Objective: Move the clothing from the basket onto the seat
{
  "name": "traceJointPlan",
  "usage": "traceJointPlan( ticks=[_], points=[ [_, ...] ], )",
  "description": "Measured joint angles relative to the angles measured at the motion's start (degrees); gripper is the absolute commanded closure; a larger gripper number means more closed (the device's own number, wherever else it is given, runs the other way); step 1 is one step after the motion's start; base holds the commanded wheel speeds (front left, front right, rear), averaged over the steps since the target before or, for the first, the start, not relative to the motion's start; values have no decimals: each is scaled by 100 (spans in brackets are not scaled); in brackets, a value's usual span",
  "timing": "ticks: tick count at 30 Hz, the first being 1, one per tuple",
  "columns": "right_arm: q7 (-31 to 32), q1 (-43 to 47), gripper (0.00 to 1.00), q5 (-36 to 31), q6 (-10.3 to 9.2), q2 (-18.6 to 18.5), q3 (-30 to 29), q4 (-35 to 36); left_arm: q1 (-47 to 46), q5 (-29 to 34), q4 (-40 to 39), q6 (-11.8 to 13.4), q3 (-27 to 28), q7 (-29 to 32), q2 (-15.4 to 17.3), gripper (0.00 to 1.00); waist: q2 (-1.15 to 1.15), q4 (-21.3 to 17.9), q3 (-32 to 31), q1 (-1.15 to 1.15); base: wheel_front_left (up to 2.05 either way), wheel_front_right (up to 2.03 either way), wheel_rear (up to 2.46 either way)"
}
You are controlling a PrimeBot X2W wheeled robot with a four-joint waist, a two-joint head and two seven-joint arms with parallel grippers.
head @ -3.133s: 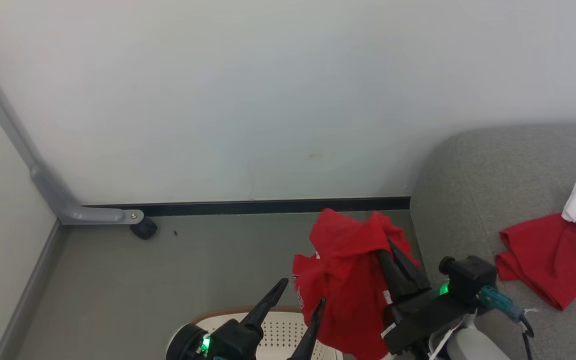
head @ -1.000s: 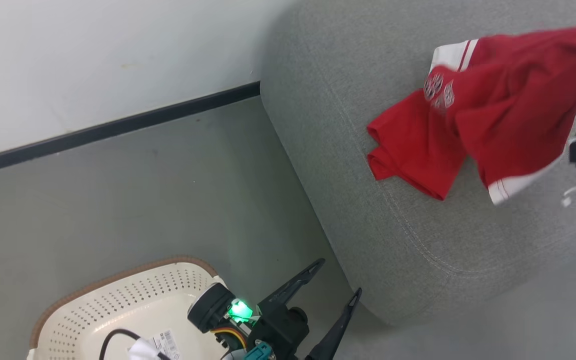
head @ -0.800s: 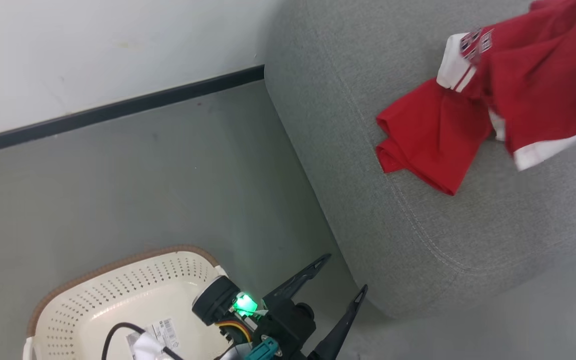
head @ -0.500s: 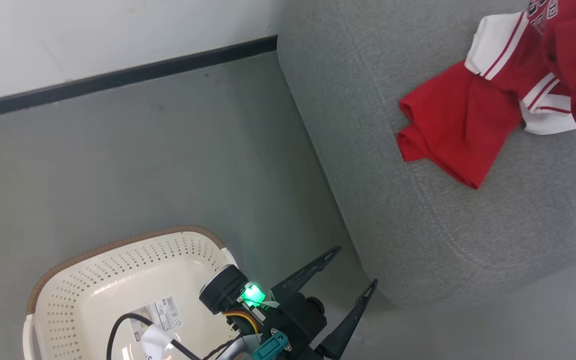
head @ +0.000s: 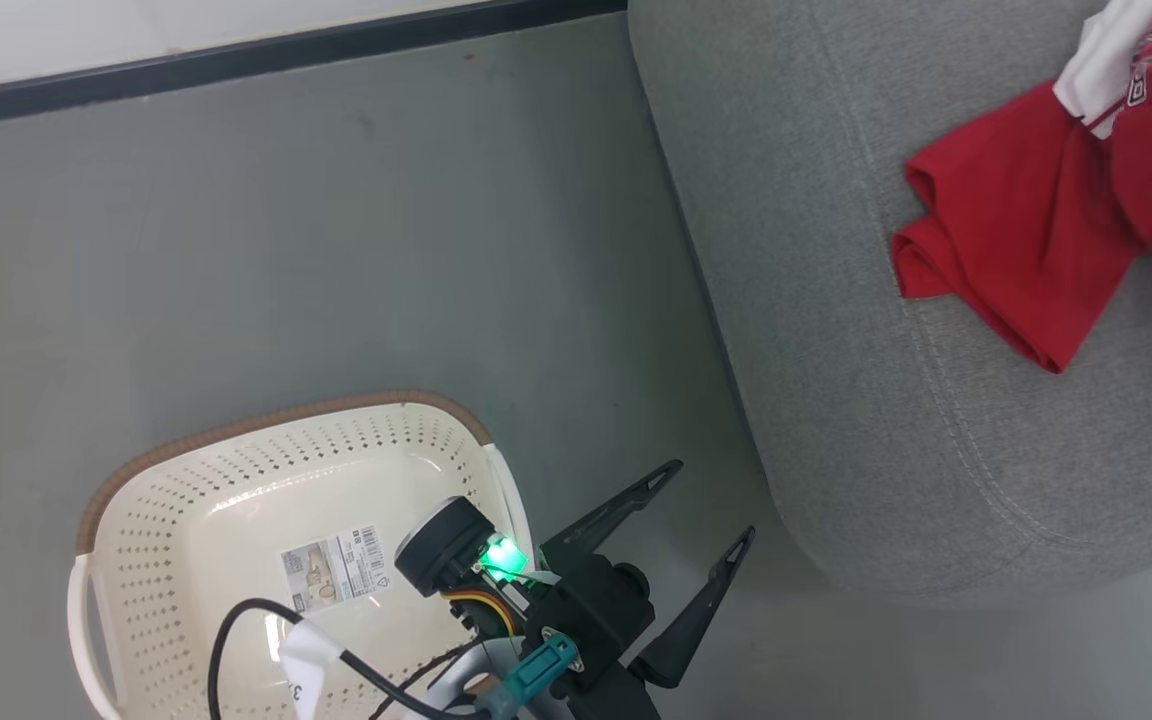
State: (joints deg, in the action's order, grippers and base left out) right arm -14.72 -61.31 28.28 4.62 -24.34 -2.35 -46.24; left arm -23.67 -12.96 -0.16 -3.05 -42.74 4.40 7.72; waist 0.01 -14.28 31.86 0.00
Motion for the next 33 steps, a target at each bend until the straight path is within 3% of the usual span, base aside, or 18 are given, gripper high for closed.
traceJointPlan(
  ticks=[10,11,12,33],
  points=[
    [1,-3,100,-1,77,303,98,-644,-65,0,126,-4,8,-56,-8,0,0,85,79,0,0,0,0],
    [1,-4,71,-1,78,313,93,-687,-65,0,142,-4,7,-65,-8,0,0,86,76,0,0,0,0],
    [0,-7,0,-1,93,318,90,-726,-65,0,153,-5,4,-81,-8,0,0,87,72,0,0,0,0],
    [1,-40,0,-213,146,416,221,-1049,-60,-121,643,-51,-2,-459,-119,0,-1,167,-544,-1,0,0,0]
  ],
)
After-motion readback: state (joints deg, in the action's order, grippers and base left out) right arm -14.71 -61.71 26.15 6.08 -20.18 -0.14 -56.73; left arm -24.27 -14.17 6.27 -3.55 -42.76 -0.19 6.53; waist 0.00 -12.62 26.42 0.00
